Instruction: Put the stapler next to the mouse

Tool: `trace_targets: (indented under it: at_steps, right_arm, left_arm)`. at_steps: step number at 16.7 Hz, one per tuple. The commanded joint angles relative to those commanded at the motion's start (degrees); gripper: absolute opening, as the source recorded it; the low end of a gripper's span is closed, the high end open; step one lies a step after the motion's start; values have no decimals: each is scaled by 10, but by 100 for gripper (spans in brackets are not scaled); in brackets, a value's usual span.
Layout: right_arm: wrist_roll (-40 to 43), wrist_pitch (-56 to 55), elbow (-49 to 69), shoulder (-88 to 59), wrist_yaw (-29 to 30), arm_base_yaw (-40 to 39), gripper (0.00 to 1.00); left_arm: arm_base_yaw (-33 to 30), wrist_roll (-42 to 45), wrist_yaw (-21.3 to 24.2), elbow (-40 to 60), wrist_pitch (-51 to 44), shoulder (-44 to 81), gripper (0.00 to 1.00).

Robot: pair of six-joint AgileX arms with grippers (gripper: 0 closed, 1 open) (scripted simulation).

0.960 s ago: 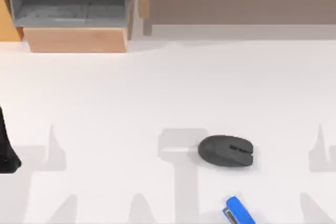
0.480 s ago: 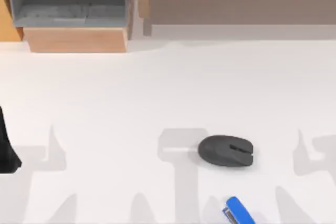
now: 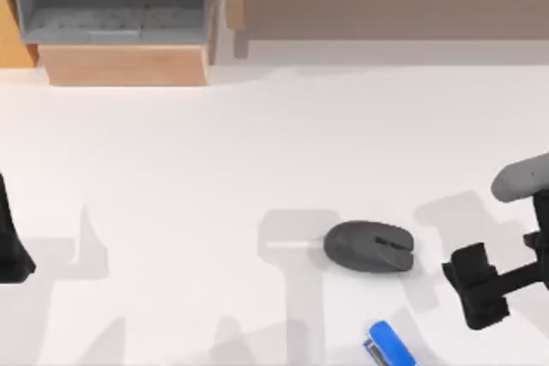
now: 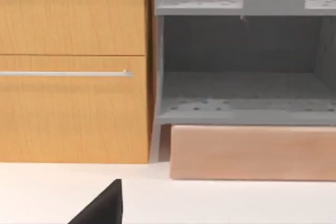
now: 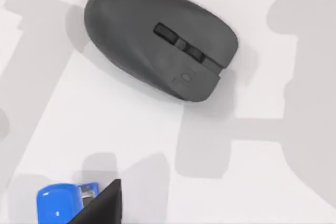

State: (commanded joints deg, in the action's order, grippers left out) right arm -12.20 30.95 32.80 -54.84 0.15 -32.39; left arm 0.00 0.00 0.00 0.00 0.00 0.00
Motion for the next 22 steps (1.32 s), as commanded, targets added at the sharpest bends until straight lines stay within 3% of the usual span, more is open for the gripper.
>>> trace_targets:
  at_steps: [5, 9, 17, 22]
  right_arm:
    - [-50, 127, 133, -248, 0, -132, 100]
    - [-73, 187, 196, -355, 0, -196, 100]
    - [-76, 186, 197, -379, -1, -205, 100]
    - [-78, 91, 159, -422, 0, -207, 100]
  left_arm:
    - [0, 0, 0, 0, 0, 0, 100]
    - [0, 0, 0, 0, 0, 0, 100]
    - [0, 0, 0, 0, 0, 0, 100]
    - [0, 0, 0, 0, 0, 0, 100]
